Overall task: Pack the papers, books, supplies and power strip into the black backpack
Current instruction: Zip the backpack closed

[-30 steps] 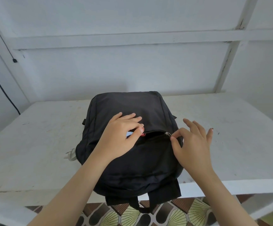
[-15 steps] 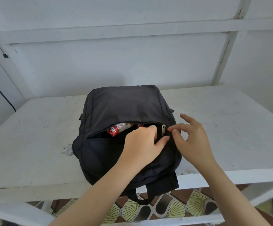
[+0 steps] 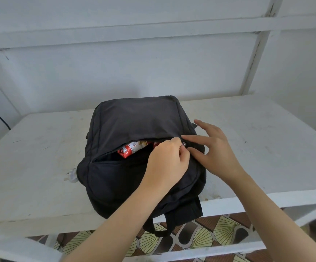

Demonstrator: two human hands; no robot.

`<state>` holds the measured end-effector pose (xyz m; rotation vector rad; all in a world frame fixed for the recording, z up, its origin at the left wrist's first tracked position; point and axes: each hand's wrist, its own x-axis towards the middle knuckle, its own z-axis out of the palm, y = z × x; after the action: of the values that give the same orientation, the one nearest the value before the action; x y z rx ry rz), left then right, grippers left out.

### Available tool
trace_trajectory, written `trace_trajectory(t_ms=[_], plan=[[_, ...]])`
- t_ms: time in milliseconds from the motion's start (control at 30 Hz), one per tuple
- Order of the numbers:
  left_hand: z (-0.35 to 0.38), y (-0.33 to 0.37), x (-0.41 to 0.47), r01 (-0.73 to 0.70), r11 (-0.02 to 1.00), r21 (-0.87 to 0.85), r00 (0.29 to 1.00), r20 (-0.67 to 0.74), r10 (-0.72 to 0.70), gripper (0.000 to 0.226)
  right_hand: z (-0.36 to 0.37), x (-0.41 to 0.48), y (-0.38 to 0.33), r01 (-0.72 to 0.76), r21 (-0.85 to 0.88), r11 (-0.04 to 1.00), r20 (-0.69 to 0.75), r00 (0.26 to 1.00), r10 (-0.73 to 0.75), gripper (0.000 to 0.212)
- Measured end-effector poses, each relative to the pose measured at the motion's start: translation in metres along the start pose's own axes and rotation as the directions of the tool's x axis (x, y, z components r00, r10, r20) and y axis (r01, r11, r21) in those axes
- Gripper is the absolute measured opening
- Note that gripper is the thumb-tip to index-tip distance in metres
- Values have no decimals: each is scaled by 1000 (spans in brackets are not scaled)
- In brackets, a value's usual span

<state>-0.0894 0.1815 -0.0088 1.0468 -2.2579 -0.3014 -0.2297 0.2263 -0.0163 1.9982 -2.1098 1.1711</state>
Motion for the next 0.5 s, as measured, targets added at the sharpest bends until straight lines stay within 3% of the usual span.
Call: trace_trajectory(t_ms=[167, 500], plan=[[-14, -1, 1, 6, 1000, -10, 999, -32, -7, 23, 5, 6, 1, 117, -57, 992, -91, 988, -122, 14], [-80, -67, -43, 174, 941, 290, 977, -170, -129, 34, 14, 4, 13, 126, -107, 986, -131, 981, -140, 8]])
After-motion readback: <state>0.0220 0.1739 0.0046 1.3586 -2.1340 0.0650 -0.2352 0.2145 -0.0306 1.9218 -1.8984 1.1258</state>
